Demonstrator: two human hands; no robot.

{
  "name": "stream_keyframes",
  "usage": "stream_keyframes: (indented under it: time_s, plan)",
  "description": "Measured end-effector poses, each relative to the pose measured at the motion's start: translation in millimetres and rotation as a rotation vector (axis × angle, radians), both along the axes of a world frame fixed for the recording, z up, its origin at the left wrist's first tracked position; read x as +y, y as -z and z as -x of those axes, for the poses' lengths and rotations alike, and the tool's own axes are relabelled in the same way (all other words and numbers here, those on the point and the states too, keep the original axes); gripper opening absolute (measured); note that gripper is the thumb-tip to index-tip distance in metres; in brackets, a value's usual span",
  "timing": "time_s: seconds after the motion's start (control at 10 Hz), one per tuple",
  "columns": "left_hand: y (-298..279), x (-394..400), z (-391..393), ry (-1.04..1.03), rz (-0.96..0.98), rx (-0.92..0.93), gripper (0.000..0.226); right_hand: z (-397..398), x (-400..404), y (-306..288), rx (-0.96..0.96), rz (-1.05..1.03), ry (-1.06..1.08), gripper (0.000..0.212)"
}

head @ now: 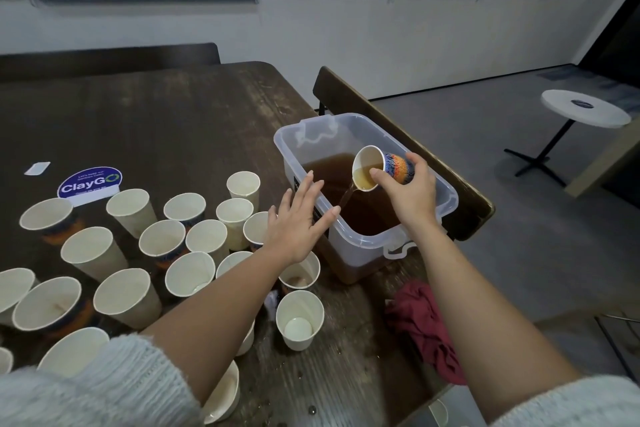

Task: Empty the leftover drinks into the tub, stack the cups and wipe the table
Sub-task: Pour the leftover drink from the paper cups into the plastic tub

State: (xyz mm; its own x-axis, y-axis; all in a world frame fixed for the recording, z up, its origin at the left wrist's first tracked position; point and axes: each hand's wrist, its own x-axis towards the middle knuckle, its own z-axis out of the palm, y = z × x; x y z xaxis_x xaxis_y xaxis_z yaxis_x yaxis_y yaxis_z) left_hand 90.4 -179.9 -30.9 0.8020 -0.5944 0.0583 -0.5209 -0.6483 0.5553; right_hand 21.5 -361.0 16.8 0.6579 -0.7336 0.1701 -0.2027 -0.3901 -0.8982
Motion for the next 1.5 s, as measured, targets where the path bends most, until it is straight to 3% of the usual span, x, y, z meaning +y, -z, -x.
stream_keyframes:
  time_s: [1.5]
  plan:
    - [1.2,-0.2,-1.4,-0.007,-0.007,-0.01,0.075,-1.5,5.3,4.8,0.045,0.163,0.012,0.084]
